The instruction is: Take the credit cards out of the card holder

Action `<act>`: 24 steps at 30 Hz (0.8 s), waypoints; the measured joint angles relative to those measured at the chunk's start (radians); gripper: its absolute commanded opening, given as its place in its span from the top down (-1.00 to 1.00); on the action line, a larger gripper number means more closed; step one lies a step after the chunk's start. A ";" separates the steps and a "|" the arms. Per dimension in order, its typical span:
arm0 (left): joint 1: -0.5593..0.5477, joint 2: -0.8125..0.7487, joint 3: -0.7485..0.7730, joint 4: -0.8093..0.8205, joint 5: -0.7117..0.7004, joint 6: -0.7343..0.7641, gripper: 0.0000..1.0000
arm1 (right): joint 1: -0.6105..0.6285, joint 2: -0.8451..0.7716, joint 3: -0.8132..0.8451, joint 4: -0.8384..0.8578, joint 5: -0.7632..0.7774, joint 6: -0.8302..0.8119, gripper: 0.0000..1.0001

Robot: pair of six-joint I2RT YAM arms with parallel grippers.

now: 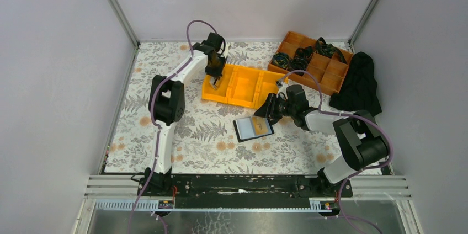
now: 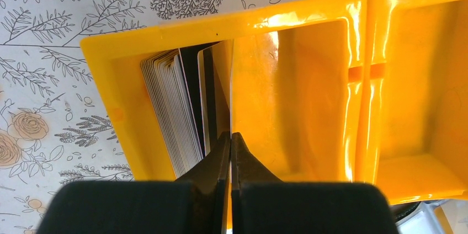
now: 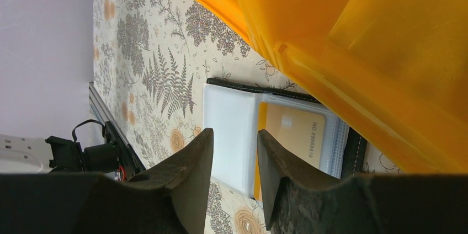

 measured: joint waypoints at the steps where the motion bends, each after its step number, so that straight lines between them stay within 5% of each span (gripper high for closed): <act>1: 0.000 0.002 0.006 -0.004 0.000 0.000 1.00 | 0.000 0.002 0.000 0.000 0.000 0.000 0.15; 24: 0.000 0.020 0.027 -0.027 -0.001 0.000 0.85 | 0.000 0.013 0.000 0.000 -0.001 0.000 0.15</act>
